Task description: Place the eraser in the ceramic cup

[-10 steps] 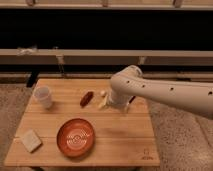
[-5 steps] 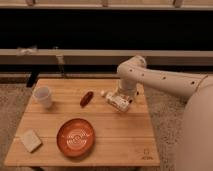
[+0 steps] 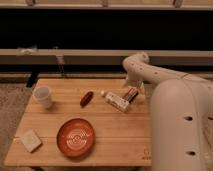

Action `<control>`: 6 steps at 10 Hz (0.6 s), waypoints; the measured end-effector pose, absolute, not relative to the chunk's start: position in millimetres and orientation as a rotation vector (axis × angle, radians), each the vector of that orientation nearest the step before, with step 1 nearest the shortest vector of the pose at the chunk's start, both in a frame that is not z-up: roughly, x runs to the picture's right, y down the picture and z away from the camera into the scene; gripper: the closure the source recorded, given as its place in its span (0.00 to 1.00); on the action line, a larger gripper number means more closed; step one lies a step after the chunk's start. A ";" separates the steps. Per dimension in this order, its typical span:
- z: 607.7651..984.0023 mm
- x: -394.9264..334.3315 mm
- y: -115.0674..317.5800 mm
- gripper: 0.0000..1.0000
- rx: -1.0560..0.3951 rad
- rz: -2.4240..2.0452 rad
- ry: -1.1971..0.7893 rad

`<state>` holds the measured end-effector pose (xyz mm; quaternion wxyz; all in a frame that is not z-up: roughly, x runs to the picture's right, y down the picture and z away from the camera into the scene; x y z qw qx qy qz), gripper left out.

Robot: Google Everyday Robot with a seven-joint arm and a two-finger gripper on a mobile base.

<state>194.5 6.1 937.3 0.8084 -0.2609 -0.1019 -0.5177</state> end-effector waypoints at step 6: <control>975.2 205.5 28.0 0.20 -0.598 -0.998 -0.251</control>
